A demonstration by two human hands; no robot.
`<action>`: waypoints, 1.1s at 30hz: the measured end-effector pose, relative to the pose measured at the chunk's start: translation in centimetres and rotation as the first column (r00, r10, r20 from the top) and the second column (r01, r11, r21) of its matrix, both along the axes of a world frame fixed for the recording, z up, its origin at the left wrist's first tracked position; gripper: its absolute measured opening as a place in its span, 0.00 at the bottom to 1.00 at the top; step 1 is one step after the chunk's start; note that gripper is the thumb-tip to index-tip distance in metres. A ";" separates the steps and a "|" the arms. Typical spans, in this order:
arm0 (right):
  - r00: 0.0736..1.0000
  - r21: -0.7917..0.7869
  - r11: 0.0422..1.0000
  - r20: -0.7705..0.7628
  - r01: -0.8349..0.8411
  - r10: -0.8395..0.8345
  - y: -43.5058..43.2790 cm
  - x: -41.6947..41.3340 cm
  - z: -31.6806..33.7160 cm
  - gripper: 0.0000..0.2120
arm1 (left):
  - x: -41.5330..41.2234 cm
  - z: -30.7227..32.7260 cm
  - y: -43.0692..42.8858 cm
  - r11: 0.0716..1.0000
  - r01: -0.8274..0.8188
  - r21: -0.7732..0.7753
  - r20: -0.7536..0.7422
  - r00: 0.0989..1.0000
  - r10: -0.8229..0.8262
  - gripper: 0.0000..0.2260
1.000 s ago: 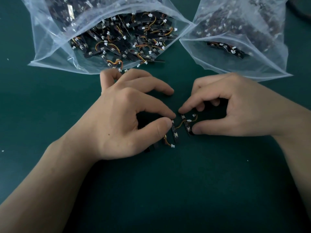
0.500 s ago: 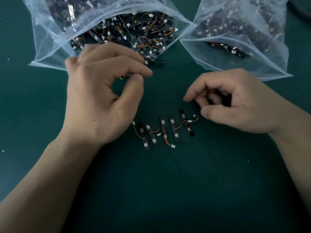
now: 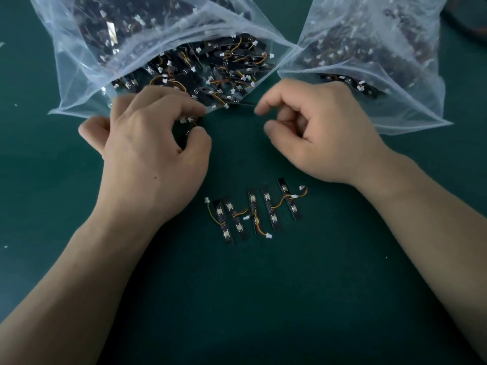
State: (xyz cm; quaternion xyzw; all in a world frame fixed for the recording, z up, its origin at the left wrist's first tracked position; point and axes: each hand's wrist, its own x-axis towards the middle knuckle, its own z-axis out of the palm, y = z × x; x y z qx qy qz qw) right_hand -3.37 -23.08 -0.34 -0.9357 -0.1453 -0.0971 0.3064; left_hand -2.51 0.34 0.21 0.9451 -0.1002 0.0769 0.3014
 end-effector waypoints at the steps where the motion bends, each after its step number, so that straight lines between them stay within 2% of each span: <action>1: 1.000 -0.032 0.999 0.001 -0.023 0.023 0.3 0.4 0.1 0.09 | 0.0 0.1 0.0 1.000 0.006 0.004 0.002 1.000 -0.006 0.14; 5: 0.998 -0.162 0.985 -0.008 -0.065 0.064 1.4 1.5 0.3 0.20 | -0.1 0.1 0.0 0.999 0.026 0.019 0.023 0.999 -0.026 0.15; 10: 0.998 -0.253 0.966 0.040 -0.044 0.056 2.6 1.6 0.4 0.21 | 0.2 0.1 -0.1 1.000 -0.007 -0.012 0.024 1.000 0.007 0.19; 14: 0.998 -0.183 0.981 0.031 0.060 -0.056 2.9 2.1 0.3 0.16 | 0.3 0.1 0.0 0.996 -0.043 -0.081 0.012 0.999 0.045 0.19; 21: 0.991 -0.106 0.986 0.007 0.133 -0.133 2.7 2.2 0.0 0.06 | 0.2 0.4 -0.3 0.974 -0.029 -0.223 0.109 0.993 0.055 0.16; 26: 0.991 -0.021 0.990 0.008 0.137 -0.137 2.5 2.1 0.1 0.04 | 0.4 -0.6 -0.7 0.954 0.025 -0.300 0.195 0.980 0.035 0.13; 30: 0.990 0.092 0.986 0.012 0.141 -0.143 2.2 2.0 0.1 0.04 | 0.6 -0.7 -0.7 0.951 0.040 -0.307 0.220 0.975 0.030 0.10; 33: 0.990 0.154 0.979 0.037 0.131 -0.138 2.0 1.9 0.2 0.05 | 0.5 -0.9 -0.6 0.927 0.072 -0.369 0.196 0.981 0.002 0.10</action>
